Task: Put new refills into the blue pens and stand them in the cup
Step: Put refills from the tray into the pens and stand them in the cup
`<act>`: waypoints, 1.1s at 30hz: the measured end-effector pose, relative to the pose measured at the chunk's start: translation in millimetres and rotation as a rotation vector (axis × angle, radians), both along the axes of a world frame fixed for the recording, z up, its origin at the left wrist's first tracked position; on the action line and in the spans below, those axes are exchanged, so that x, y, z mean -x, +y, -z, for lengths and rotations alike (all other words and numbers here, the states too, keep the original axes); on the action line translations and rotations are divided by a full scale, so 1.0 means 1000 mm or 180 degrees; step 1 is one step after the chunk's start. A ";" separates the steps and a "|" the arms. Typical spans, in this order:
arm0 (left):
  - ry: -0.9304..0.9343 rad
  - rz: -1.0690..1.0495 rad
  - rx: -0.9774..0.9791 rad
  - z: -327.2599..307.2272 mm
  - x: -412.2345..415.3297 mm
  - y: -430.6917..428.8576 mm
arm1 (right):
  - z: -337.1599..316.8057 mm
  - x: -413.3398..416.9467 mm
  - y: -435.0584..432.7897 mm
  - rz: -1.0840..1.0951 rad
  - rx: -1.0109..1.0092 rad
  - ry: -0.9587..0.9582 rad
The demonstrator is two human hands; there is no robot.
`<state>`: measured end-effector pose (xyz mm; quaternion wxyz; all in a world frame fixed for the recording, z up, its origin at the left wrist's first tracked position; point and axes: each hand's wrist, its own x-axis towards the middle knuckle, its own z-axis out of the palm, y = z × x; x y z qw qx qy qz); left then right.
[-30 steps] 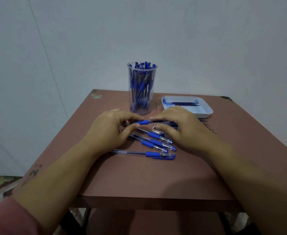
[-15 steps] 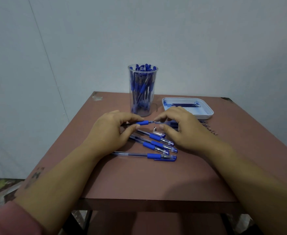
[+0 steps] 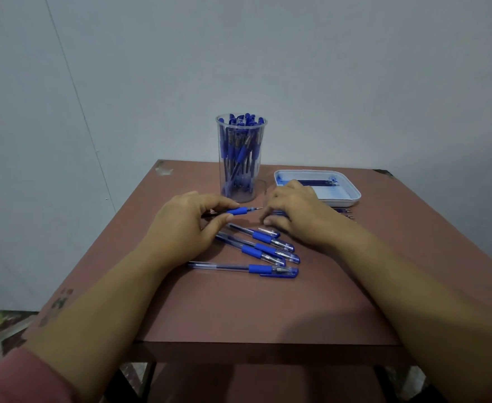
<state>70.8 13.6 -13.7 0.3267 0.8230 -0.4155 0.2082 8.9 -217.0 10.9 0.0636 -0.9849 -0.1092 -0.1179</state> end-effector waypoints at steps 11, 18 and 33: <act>0.0003 -0.0021 -0.0027 0.000 0.000 0.001 | -0.001 0.021 0.005 0.0064 -0.1314 -0.0485; 0.0008 -0.0014 -0.0008 0.000 0.000 0.001 | 0.001 0.021 0.007 0.0062 -0.1285 -0.0583; 0.0076 0.0091 -0.0024 -0.001 0.001 0.000 | 0.001 0.026 0.012 0.0564 -0.2007 0.0195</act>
